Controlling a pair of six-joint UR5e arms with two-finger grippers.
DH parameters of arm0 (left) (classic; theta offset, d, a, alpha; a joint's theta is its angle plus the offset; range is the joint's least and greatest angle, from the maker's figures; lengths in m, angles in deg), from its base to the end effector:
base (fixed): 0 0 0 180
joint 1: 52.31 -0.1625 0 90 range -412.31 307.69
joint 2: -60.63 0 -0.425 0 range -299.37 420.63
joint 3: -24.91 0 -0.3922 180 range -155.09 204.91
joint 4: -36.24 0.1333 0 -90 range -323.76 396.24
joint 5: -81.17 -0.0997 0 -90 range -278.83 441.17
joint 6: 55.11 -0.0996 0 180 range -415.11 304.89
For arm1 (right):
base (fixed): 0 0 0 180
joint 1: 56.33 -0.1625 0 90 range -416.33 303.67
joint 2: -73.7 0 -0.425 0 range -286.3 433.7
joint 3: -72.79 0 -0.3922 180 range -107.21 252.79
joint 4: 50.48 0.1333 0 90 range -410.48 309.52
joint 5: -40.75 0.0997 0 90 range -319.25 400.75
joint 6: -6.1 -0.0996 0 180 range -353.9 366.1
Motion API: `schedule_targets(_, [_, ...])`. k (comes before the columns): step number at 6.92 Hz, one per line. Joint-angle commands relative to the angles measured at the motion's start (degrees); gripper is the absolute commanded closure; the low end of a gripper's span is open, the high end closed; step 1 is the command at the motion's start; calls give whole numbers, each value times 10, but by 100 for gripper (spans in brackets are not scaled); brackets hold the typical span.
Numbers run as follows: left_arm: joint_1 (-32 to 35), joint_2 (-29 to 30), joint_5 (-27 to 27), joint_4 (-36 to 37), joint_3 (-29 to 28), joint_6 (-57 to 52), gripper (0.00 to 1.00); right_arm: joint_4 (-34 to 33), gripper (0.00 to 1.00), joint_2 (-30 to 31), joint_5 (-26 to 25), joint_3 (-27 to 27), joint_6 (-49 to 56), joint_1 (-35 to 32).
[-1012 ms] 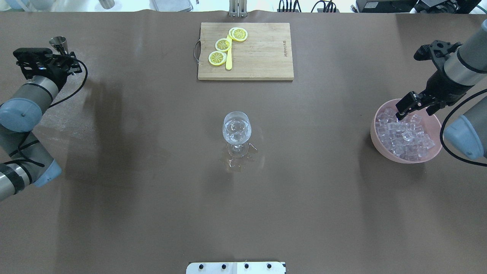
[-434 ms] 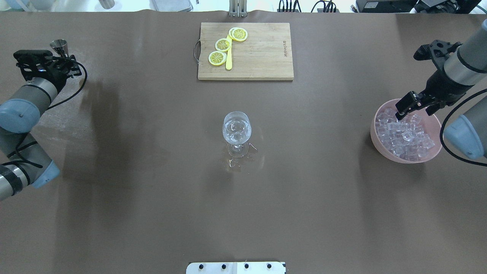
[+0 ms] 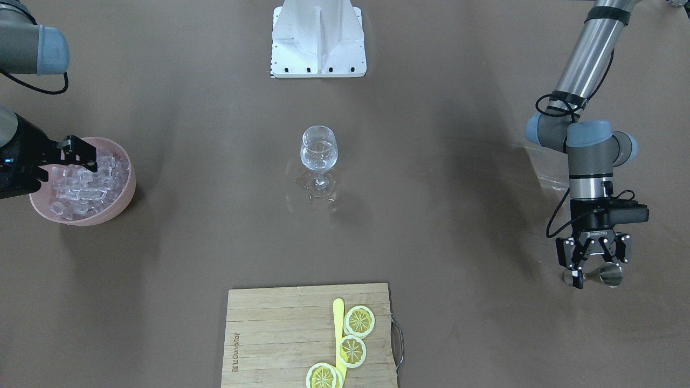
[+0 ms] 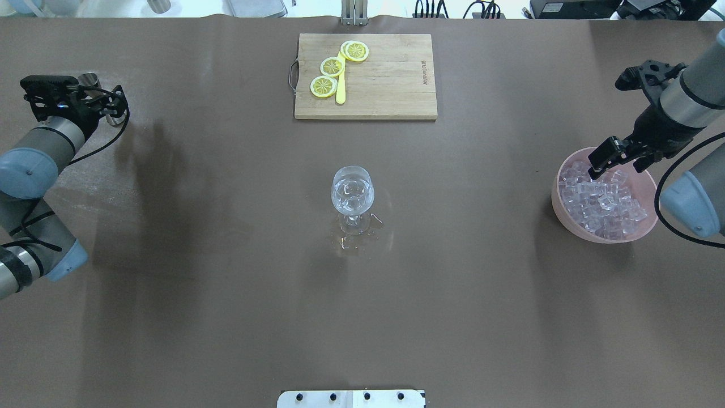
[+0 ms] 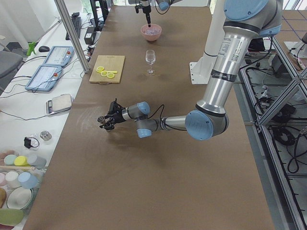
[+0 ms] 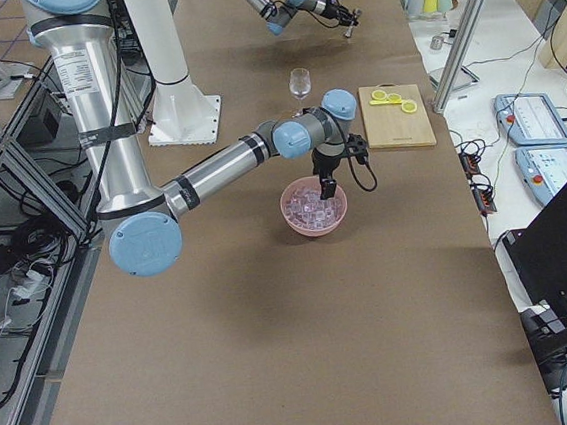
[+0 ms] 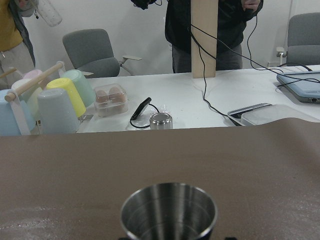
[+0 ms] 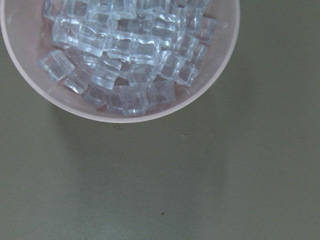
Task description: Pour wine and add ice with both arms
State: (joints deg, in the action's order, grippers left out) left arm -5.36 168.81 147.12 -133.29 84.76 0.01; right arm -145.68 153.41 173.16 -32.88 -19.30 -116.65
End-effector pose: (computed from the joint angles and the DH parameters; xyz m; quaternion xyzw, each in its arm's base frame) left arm 0.3087 -0.5852 0.5902 0.4870 0.2975 -0.2007 0.7963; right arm -0.2138 -0.5087 0.4424 -0.0156 -0.3931 -0.0994 0.9140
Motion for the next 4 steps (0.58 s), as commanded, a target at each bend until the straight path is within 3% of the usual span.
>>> schedule_targets(1, [2, -11, 30, -6, 25, -7, 20, 0, 0, -1, 1, -1, 0, 0])
schedule_targets(4, [3, -77, 70, -12, 84, -22, 20, -1, 0, -1, 2, -9, 0, -1])
